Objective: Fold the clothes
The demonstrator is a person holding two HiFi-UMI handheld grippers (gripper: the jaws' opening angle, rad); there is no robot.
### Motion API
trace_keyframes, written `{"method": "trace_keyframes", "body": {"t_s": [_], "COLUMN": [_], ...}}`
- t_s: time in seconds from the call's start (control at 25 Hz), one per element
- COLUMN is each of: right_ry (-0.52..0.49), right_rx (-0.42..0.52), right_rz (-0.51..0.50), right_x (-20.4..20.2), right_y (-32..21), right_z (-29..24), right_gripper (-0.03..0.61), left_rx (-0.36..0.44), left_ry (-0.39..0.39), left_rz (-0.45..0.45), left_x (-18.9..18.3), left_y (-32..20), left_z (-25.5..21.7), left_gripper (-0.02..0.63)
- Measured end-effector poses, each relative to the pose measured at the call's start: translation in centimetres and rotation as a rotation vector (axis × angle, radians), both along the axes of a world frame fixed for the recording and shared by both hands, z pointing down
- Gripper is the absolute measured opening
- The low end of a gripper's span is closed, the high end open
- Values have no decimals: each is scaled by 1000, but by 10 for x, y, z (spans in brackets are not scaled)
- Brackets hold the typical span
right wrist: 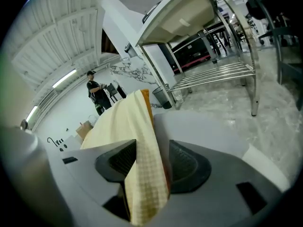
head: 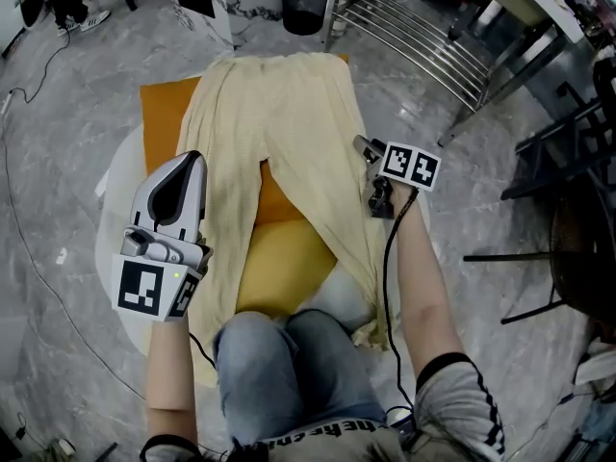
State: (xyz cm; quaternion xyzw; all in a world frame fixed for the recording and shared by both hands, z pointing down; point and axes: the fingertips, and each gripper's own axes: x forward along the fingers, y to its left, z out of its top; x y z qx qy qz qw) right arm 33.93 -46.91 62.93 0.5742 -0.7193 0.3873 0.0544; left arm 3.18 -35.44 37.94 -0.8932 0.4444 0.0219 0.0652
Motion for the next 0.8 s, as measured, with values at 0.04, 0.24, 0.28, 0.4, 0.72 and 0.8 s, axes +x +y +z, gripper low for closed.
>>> {"method": "trace_keyframes", "body": {"t_s": [0.04, 0.24, 0.28, 0.4, 0.72, 0.8], "right_ry": [-12, 0, 12, 77, 158, 125], "right_rx": [1, 33, 40, 72, 205, 227], "right_rz": [-6, -60, -80, -155, -268, -256], "right_x": [-2, -13, -18, -37, -91, -104], "right_y": [0, 5, 6, 11, 25, 26], "right_z": [1, -18, -24, -44, -113, -128], "right_gripper": [215, 14, 14, 13, 12, 12], "left_rx": [-4, -7, -6, -3, 20, 26], "left_ry": [-3, -7, -13, -9, 0, 9], "left_rz": [-6, -13, -15, -16, -24, -29], "left_x": [-1, -1, -2, -4, -12, -19], "left_y": [-2, -2, -2, -1, 15, 20], "left_z": [1, 2, 2, -1, -12, -15], "left_gripper": [3, 3, 3, 3, 3, 3]}}
